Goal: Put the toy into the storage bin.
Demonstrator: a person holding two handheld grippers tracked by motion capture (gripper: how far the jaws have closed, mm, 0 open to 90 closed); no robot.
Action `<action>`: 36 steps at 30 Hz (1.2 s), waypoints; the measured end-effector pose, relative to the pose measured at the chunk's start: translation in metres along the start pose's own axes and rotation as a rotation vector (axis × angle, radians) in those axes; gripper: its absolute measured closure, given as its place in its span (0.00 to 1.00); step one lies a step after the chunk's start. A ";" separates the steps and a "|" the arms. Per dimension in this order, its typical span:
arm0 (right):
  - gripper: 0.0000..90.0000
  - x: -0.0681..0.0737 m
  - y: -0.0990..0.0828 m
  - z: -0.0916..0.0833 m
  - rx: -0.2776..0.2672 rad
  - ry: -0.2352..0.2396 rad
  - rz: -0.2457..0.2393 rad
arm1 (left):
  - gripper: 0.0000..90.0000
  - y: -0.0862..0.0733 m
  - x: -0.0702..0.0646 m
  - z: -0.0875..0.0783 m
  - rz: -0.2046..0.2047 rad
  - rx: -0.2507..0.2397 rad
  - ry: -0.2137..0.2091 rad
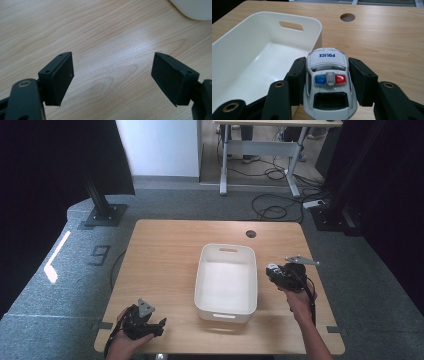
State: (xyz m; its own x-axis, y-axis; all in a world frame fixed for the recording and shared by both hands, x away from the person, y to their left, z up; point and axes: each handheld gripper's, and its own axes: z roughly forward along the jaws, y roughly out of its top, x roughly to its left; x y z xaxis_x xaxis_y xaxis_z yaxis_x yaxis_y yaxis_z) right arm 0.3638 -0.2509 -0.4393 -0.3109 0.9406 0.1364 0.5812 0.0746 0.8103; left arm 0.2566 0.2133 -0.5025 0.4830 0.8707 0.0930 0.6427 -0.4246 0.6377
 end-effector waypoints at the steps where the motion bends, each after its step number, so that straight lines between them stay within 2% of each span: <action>1: 0.56 0.001 0.001 0.000 -0.001 0.003 -0.003 | 0.21 0.000 0.000 0.000 0.000 -0.001 0.000; 36: 0.56 0.037 0.018 0.016 -0.007 0.044 -0.033 | 0.21 -0.001 -0.001 -0.002 0.009 -0.003 0.007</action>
State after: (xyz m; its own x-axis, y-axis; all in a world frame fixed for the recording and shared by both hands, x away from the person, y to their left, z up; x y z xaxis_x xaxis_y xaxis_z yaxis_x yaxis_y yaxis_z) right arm 0.3745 -0.2099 -0.4290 -0.3632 0.9220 0.1341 0.5644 0.1032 0.8190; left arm 0.2547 0.2134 -0.5016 0.4851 0.8683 0.1040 0.6364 -0.4321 0.6389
